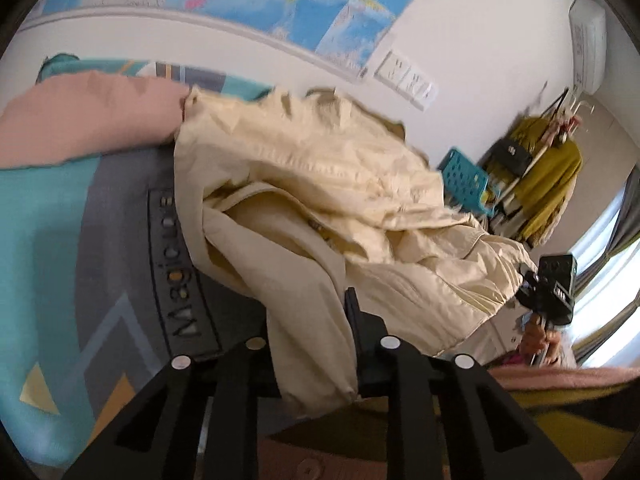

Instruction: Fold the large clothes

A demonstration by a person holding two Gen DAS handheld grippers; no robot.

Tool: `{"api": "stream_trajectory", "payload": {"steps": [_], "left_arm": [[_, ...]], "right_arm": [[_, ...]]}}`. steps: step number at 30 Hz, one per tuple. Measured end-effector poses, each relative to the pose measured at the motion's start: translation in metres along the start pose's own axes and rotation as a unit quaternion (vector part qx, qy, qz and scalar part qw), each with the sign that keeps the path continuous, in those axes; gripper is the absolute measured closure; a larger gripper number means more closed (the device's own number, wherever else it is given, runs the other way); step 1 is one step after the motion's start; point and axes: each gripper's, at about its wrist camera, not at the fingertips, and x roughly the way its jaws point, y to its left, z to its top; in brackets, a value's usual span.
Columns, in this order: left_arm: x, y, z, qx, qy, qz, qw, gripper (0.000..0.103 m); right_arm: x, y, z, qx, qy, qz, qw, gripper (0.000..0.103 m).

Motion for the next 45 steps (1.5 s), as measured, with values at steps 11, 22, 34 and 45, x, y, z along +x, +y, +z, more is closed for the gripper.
{"api": "stream_trajectory", "payload": {"steps": [11, 22, 34, 45], "left_arm": [[0.033, 0.031, -0.022, -0.037, 0.058, -0.034, 0.9970, 0.042], [-0.002, 0.010, -0.004, -0.018, -0.007, -0.034, 0.9992, 0.087], [-0.019, 0.013, 0.043, -0.030, -0.041, -0.052, 0.9973, 0.086], [-0.017, 0.007, 0.093, -0.019, -0.038, -0.020, 0.9989, 0.085]], "right_arm": [[0.028, -0.045, -0.038, 0.083, 0.059, -0.023, 0.995, 0.045], [0.007, 0.013, -0.008, 0.014, -0.007, 0.030, 0.999, 0.087], [0.007, 0.023, 0.051, 0.016, -0.065, 0.042, 0.997, 0.088], [0.024, 0.030, 0.109, 0.005, -0.077, 0.039, 0.996, 0.088]]}}
